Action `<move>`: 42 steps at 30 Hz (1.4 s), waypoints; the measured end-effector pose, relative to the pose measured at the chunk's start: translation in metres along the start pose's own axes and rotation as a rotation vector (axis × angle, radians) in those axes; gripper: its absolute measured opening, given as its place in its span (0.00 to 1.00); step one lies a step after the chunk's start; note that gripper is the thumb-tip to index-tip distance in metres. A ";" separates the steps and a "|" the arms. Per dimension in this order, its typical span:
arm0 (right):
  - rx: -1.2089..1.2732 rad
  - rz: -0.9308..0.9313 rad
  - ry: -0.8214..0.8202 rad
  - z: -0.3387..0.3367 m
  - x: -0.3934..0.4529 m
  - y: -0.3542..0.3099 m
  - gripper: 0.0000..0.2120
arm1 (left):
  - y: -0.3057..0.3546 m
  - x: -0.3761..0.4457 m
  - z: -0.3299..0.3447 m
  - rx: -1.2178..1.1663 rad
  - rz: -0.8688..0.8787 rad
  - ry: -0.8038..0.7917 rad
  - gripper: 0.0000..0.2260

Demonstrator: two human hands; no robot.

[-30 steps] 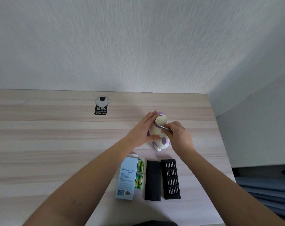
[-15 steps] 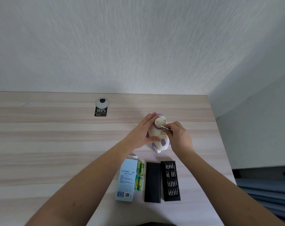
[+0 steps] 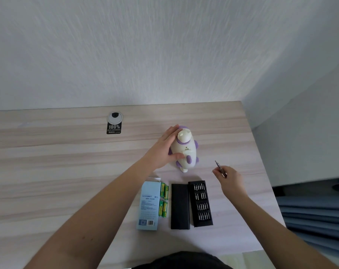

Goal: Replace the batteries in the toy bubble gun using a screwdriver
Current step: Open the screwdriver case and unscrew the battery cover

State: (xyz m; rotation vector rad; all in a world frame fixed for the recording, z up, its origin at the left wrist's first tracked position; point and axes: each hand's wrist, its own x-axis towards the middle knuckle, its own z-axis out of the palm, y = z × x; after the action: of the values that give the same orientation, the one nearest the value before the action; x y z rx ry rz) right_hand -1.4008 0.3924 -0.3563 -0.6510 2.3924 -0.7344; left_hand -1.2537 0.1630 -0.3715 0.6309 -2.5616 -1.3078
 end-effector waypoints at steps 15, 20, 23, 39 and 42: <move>0.042 0.248 -0.036 0.040 -0.004 0.056 0.11 | 0.002 0.002 0.002 -0.001 0.007 0.004 0.39; 0.088 0.230 -0.041 0.035 -0.007 0.058 0.06 | 0.001 0.002 0.002 -0.003 0.007 0.000 0.38; 0.093 0.195 -0.036 0.031 -0.011 0.060 0.08 | 0.003 0.001 0.002 0.001 0.007 0.002 0.37; -0.184 0.082 0.038 0.040 -0.038 0.083 0.12 | 0.006 0.000 0.001 0.049 0.009 0.012 0.37; -0.198 0.085 0.050 0.044 -0.038 0.081 0.08 | 0.007 0.000 0.000 0.048 0.001 0.002 0.37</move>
State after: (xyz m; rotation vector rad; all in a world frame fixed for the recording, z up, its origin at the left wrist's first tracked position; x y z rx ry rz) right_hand -1.3682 0.4581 -0.4233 -0.6108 2.5438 -0.4873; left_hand -1.2558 0.1665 -0.3662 0.6392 -2.5986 -1.2474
